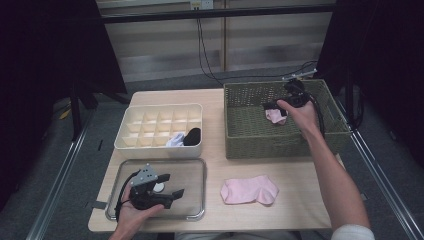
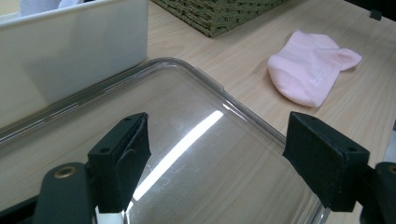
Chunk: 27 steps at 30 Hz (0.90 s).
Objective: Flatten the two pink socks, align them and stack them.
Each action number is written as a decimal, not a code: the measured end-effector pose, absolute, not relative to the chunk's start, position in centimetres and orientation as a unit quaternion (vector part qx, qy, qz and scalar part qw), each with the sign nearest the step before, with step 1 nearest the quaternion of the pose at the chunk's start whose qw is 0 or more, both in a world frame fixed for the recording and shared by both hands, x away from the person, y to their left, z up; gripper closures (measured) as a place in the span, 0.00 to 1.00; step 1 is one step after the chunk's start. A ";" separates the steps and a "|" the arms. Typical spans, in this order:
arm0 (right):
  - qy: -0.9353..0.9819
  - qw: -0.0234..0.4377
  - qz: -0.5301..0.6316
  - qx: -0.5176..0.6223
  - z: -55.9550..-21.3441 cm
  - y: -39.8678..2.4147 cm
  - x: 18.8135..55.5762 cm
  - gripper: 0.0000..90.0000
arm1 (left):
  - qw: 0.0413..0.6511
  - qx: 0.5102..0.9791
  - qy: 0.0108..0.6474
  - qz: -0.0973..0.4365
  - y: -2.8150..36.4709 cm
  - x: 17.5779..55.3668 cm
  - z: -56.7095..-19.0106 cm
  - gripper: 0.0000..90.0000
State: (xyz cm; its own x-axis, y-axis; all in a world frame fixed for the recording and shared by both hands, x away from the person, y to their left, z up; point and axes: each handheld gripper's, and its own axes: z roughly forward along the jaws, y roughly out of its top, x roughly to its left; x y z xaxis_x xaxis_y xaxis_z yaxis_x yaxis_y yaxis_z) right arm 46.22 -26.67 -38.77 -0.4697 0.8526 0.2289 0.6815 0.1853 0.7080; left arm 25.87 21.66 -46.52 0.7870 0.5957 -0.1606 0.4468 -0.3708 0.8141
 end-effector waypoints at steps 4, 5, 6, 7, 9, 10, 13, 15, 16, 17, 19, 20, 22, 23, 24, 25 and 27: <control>0.760 0.102 0.387 0.513 -39.0 -26.9 47.1 0.50 | 0.465 0.823 0.318 0.075 21.8 25.9 -46.6 0.25; 0.762 0.104 0.382 0.513 -39.2 -26.8 47.3 0.50 | 0.463 0.824 0.318 0.077 21.8 25.9 -46.6 0.25; 0.762 0.101 0.379 0.515 -39.4 -26.7 47.5 0.50 | 0.461 0.825 0.317 0.078 21.9 25.9 -46.6 0.25; 0.764 0.098 0.378 0.513 -39.6 -26.7 47.8 0.51 | 0.463 0.824 0.317 0.078 21.9 26.0 -46.6 0.25; 0.766 0.100 0.368 0.517 -39.9 -26.6 48.2 0.53 | 0.464 0.822 0.319 0.077 22.0 26.0 -46.6 0.25; 0.764 0.098 0.367 0.521 -40.1 -26.6 48.5 0.54 | 0.465 0.822 0.319 0.076 22.0 26.1 -46.7 0.25; 0.763 0.099 0.348 0.536 -40.9 -26.8 49.1 0.57 | 0.467 0.821 0.320 0.074 22.0 26.0 -46.6 0.25; 0.762 0.092 0.338 0.545 -41.5 -27.1 49.5 0.58 | 0.466 0.821 0.321 0.075 21.9 26.0 -46.7 0.25; 0.762 0.091 0.332 0.549 -41.8 -27.2 49.7 0.58 | 0.466 0.822 0.320 0.073 21.9 26.0 -46.7 0.25; 0.760 0.088 0.327 0.555 -42.1 -27.3 49.8 0.58 | 0.465 0.823 0.318 0.073 21.9 26.1 -46.7 0.26; 0.759 0.097 0.314 0.562 -42.6 -27.5 50.1 0.56 | 0.465 0.824 0.317 0.071 21.8 26.2 -46.7 0.26; 0.760 0.101 0.314 0.560 -42.7 -27.6 50.2 0.57 | 0.465 0.823 0.319 0.070 21.8 26.3 -46.7 0.26; 0.757 0.094 0.319 0.562 -42.9 -27.8 50.5 0.58 | 0.463 0.824 0.319 0.067 21.7 26.4 -46.8 0.26; 0.761 0.093 0.312 0.561 -43.2 -27.9 50.6 0.59 | 0.463 0.825 0.316 0.066 21.6 26.5 -46.8 0.26; 0.763 0.084 0.305 0.564 -43.4 -27.9 50.8 0.60 | 0.461 0.826 0.318 0.065 21.5 26.5 -46.8 0.26; 0.764 0.079 0.302 0.564 -43.6 -27.9 51.0 0.60 | 0.462 0.825 0.318 0.063 21.5 26.6 -46.8 0.26; 0.766 0.068 0.295 0.568 -43.9 -27.9 51.3 0.62 | 0.461 0.825 0.319 0.062 21.4 26.7 -46.9 0.26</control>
